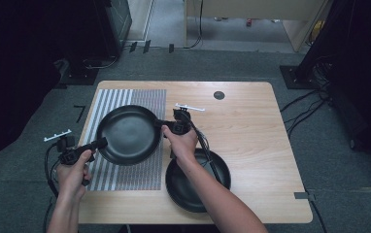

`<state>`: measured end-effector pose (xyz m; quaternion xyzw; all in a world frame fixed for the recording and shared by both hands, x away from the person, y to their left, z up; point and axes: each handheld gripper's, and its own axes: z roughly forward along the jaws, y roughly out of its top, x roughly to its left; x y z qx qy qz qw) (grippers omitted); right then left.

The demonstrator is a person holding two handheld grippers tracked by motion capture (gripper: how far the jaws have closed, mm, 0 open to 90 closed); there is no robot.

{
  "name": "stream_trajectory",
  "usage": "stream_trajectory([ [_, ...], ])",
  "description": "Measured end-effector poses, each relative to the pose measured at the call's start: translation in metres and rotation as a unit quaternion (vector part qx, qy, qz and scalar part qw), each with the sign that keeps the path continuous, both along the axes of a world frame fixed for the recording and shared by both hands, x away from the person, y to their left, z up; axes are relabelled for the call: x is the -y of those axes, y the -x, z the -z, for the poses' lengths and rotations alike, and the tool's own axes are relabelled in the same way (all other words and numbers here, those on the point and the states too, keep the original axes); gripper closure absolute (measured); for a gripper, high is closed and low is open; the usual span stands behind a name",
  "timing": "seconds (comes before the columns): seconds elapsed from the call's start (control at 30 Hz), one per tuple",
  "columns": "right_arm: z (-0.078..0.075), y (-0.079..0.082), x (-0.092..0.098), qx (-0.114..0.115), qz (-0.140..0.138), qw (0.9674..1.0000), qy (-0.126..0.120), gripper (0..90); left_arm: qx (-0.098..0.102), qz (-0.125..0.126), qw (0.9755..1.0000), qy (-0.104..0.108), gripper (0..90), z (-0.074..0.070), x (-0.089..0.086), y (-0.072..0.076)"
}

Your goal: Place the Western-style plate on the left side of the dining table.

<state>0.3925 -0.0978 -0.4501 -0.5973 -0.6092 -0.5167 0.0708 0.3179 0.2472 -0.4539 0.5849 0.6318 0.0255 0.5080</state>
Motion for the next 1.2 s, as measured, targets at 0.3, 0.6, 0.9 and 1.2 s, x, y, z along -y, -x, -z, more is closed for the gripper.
stream_trajectory([
  [0.3,0.009,-0.021,-0.014,-0.013,0.007,0.9999,0.001,84.3,-0.016,0.001,0.9999,-0.006,75.1,0.004,-0.012,-0.024],
  [0.6,0.017,-0.037,-0.025,-0.031,0.019,0.9993,-0.002,84.1,-0.031,-0.004,0.9994,-0.012,75.0,0.006,-0.022,-0.045],
  [0.9,0.035,-0.055,-0.039,-0.059,0.027,0.9978,0.017,83.3,-0.065,-0.007,0.9978,-0.014,74.5,0.027,-0.029,-0.062],
  [1.2,0.048,-0.071,-0.04,-0.087,0.034,0.9952,0.029,82.2,-0.083,-0.001,0.9961,-0.029,73.3,0.035,-0.024,-0.076],
])
